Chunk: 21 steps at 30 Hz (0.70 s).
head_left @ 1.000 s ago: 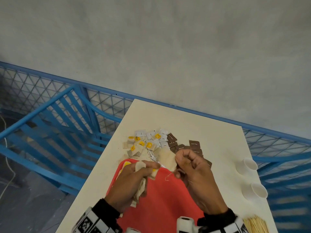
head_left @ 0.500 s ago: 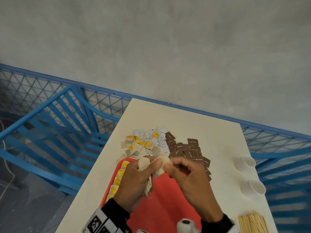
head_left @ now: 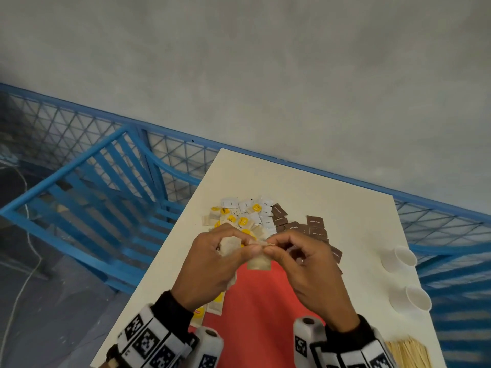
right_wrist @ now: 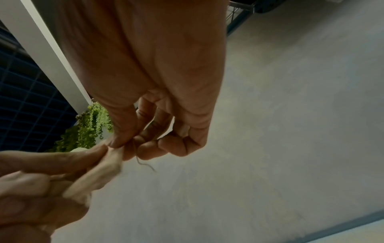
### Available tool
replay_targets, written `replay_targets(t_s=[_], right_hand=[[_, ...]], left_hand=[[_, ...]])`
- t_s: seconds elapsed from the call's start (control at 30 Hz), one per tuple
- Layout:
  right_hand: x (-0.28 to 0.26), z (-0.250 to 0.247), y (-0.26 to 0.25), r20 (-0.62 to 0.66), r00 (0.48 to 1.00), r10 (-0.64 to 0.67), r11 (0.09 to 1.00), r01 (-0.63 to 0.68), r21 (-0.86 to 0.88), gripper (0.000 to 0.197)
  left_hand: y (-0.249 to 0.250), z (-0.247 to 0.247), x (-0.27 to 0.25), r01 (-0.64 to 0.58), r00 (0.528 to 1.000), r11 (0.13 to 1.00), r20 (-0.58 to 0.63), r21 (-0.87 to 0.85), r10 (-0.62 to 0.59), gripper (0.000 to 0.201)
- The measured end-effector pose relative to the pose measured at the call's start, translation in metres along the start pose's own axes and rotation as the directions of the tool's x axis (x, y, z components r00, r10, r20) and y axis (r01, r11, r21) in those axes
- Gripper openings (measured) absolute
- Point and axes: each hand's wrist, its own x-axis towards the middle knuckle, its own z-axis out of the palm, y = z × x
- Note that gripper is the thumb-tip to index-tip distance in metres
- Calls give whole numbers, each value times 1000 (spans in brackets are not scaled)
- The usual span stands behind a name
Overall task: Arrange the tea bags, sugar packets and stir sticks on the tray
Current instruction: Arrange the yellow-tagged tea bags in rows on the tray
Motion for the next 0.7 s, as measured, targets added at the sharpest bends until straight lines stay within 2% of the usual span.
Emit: replay_targets(t_s=[0.17, 0.27, 0.33, 0.37, 0.5, 0.6, 0.7], right_hand=[[-4, 5, -1, 102, 995, -6, 997, -1, 73, 18], [-5, 6, 4, 61, 998, 28, 995, -34, 94, 28], [-7, 11, 4, 114, 993, 31, 997, -39, 70, 33], [-9, 13, 4, 123, 992, 35, 997, -42, 59, 33], [-8, 18, 1, 7, 995, 103, 992, -103, 78, 30], [-7, 27, -4, 64, 994, 87, 991, -93, 96, 16], [-7, 40, 0, 70, 988, 139, 964, -151, 219, 10]], left_hand=[[0, -6, -2, 10, 997, 1000, -74, -27, -12, 6], [0, -10, -2, 16, 996, 999, -84, -52, -20, 8], [-1, -12, -1, 14, 997, 999, -78, -52, -18, 8], [-1, -12, -1, 16, 997, 998, -70, -63, -21, 8], [0, -15, -1, 48, 998, 996, -33, -73, -51, 14], [-2, -19, -2, 64, 998, 994, -11, -83, -66, 17], [-10, -27, -4, 88, 996, 994, -22, -66, -90, 10]])
